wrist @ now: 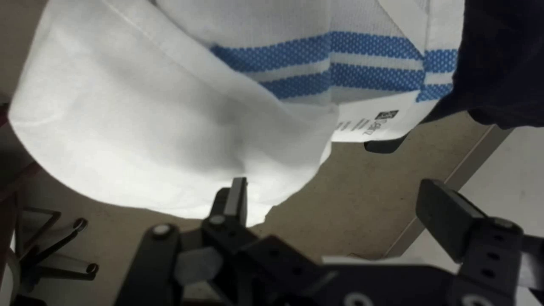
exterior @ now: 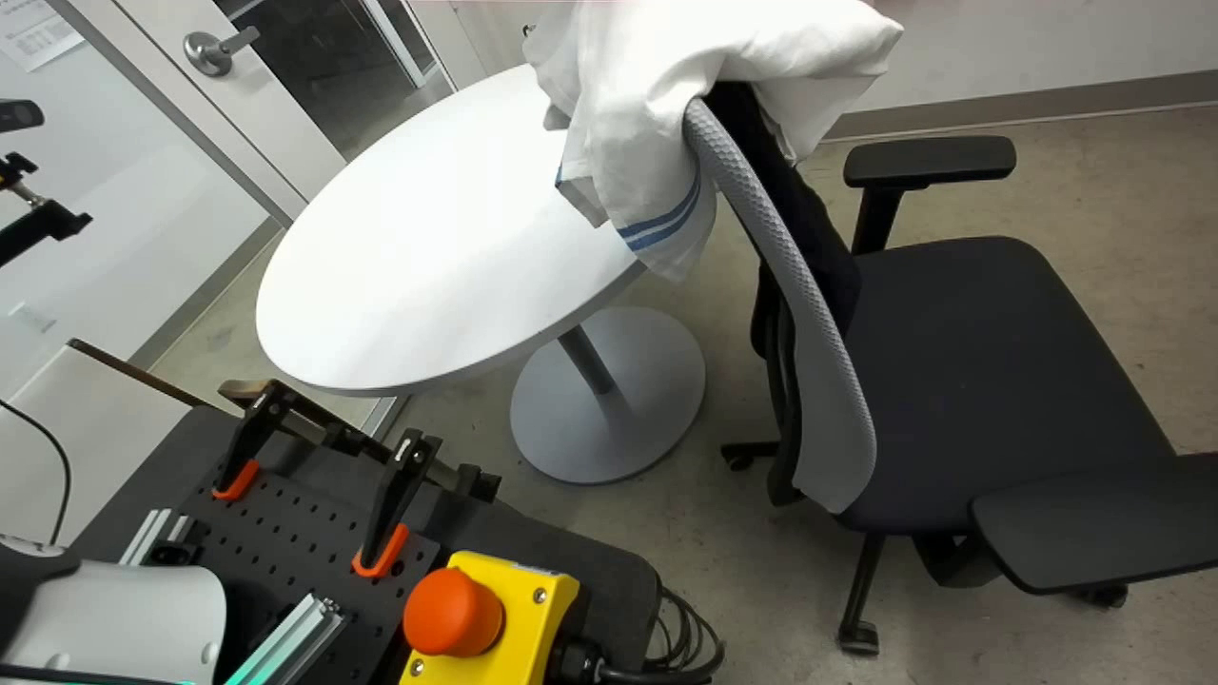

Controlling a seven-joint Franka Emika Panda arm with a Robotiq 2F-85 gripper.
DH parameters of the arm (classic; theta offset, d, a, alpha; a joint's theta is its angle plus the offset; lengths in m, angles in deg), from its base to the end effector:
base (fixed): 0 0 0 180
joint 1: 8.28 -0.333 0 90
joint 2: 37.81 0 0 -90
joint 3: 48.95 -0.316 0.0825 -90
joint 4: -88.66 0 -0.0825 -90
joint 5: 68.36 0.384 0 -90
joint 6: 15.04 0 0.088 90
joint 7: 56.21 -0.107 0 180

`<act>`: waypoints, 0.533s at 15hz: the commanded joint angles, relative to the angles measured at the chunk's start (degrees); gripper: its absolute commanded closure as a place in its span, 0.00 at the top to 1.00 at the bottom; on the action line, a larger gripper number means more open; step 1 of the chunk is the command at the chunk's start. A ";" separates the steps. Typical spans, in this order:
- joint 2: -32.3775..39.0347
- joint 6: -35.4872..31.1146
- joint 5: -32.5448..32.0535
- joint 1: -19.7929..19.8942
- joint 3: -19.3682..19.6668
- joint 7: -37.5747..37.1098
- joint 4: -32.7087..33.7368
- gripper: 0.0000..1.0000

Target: Move the black t-shirt from the backrest of the chair to the table

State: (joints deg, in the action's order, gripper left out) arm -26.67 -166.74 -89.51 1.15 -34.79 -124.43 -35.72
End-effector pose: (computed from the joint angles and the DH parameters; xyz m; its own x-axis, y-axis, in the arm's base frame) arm 0.5391 -0.2220 0.3343 0.2407 -0.9009 0.3611 -0.9505 -0.2941 -0.1003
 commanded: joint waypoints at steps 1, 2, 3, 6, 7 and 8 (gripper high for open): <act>1.38 -0.11 -1.17 -2.25 1.93 -2.20 0.56 1.00; 1.64 0.10 -1.10 -2.55 2.14 -2.25 0.50 1.00; 1.90 0.39 -0.77 -2.72 2.24 -1.99 0.52 1.00; 2.41 0.81 -0.54 -3.24 2.65 -1.84 0.40 0.74; 2.59 0.89 -0.47 -3.37 2.79 -1.83 0.46 0.72; 2.71 1.03 -0.27 -3.49 2.93 -1.86 0.51 0.69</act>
State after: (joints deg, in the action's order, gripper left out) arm -24.54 -166.56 -89.51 -0.87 -33.13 -124.84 -35.73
